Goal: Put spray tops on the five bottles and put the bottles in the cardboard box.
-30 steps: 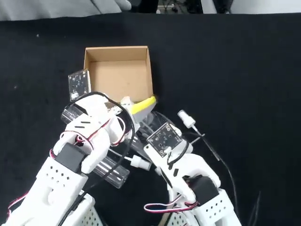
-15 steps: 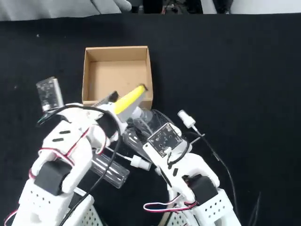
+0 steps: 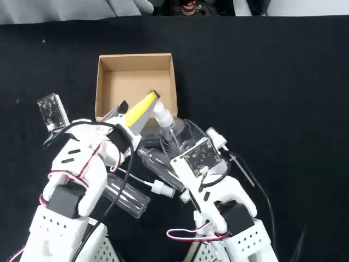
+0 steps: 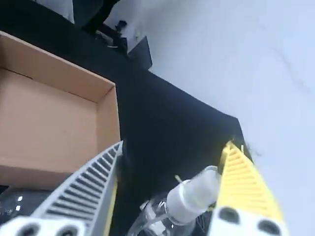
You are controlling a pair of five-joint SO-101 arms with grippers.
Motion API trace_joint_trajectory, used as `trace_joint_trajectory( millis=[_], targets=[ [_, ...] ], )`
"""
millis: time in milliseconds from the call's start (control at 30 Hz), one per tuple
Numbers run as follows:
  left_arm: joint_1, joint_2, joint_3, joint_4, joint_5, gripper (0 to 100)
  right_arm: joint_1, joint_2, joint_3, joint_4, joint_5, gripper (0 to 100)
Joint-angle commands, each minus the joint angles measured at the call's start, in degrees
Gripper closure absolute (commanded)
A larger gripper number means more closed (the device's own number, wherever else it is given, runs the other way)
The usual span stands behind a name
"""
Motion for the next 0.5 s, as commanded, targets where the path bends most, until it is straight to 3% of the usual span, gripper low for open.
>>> trace_joint_trajectory(
  millis=[0, 467],
  targets=[
    [-0.7, -0.8, 1.8, -6.8, -0.5, 71, 1.5, -1.5, -0.7, -1.8, -0.4, 96.9],
    [0.6, -0.3, 3.1, -3.6, -1.1, 71, 1.8, -1.5, -1.2, -1.7, -0.4, 96.9]
  ],
)
